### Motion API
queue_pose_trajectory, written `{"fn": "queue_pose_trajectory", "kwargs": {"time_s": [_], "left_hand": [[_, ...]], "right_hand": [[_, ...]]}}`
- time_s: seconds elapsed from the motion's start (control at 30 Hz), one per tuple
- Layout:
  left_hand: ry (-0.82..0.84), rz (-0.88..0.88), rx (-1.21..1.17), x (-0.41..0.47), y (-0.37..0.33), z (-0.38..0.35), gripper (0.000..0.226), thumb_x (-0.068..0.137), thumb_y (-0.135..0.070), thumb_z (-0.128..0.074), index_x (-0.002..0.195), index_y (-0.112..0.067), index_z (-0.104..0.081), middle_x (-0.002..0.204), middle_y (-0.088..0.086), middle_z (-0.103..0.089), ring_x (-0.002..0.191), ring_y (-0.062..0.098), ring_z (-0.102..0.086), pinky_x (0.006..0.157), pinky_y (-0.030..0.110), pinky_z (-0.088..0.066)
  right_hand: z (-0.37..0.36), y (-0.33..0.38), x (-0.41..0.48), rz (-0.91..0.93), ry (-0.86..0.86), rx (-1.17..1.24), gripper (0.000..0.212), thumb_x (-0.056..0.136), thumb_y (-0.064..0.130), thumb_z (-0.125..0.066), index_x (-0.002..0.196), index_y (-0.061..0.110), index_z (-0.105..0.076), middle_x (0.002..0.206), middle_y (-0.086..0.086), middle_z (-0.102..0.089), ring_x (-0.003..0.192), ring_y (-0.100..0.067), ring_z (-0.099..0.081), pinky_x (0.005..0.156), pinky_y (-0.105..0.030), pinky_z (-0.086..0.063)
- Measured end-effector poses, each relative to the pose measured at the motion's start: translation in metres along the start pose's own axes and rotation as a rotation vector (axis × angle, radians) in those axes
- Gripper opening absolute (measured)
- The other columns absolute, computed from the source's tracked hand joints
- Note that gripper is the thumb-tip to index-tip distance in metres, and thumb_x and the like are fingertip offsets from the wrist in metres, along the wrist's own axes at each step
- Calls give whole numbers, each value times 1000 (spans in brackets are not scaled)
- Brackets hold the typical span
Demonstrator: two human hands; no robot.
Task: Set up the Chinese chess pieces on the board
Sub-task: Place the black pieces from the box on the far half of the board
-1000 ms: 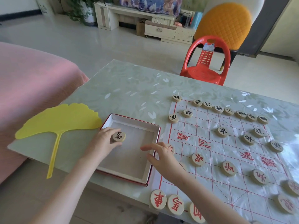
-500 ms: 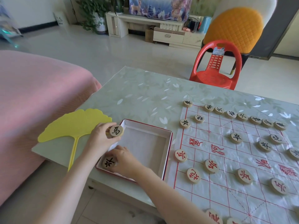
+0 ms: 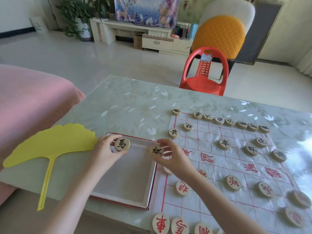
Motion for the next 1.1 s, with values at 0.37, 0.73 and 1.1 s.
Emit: {"fn": "queue_pose_trajectory", "kwargs": {"time_s": [0.37,0.73,1.1], "left_hand": [[114,-169,41,28,-93,-100,49,65,-23,-80,111,-25,-61,103,-8,-55,92,10,-56,82,23,-44],[227,-258,128,55,-155,-227,44,70,-30,-75,111,-21,-60,110,-1,-56,106,17,-52,87,30,-44],[188,-217,146,55,-142,-237,63,72,-39,-74,128,-20,-52,114,-1,-52,105,17,-52,88,26,-41]], "right_hand": [[111,-69,9,-69,-169,28,45,78,21,-72,117,26,-50,108,11,-58,96,-2,-55,80,-15,-48],[193,-137,23,-110,-270,70,43,79,19,-71,117,24,-52,110,6,-60,100,-10,-58,80,-15,-49],[194,-140,39,-97,-274,105,43,79,20,-72,117,24,-53,112,5,-59,100,-10,-57,85,-22,-49]]}}
Point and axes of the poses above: each hand's wrist, its own x-axis towards the middle knuckle, its own z-axis out of the back of the hand, y = z × x, the point moved 3 cm from there along x, towards the middle knuckle
